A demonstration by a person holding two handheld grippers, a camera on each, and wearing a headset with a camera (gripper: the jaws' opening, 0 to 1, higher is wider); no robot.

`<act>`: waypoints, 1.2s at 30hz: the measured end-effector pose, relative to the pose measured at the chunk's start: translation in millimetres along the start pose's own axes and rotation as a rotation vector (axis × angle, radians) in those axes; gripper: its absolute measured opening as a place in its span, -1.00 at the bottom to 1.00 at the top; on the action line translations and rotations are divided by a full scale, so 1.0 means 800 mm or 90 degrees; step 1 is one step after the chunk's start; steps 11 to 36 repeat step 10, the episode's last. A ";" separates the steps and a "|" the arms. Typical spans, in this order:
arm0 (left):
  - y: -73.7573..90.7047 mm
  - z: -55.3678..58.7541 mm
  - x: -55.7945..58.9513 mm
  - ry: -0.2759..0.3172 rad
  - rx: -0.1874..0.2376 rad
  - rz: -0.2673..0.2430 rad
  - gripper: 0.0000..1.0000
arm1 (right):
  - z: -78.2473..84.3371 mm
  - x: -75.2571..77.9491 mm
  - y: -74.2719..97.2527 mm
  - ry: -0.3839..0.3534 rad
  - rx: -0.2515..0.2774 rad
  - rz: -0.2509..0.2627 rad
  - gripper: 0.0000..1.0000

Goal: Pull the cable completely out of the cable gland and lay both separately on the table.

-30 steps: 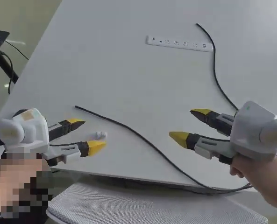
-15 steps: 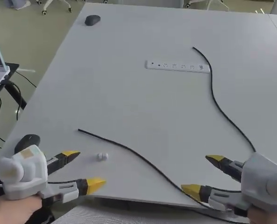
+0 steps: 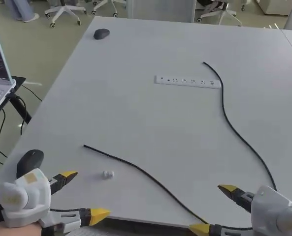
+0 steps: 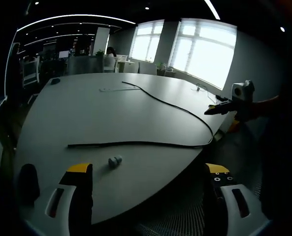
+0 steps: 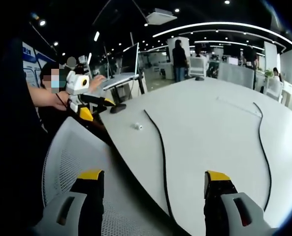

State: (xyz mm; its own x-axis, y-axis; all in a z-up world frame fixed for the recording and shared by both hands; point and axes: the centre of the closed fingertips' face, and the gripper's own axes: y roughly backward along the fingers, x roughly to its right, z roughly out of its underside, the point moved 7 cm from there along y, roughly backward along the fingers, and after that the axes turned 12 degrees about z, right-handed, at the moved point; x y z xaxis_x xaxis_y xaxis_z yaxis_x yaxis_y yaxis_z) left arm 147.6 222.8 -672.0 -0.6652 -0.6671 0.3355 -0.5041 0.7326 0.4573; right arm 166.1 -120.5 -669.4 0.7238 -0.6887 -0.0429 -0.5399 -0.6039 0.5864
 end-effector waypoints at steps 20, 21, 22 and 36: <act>0.001 0.001 0.002 0.003 -0.006 -0.003 0.97 | 0.001 0.001 0.001 -0.018 0.002 0.012 0.94; 0.001 0.001 0.002 0.003 -0.006 -0.003 0.97 | 0.001 0.001 0.001 -0.018 0.002 0.012 0.94; 0.001 0.001 0.002 0.003 -0.006 -0.003 0.97 | 0.001 0.001 0.001 -0.018 0.002 0.012 0.94; 0.001 0.001 0.002 0.003 -0.006 -0.003 0.97 | 0.001 0.001 0.001 -0.018 0.002 0.012 0.94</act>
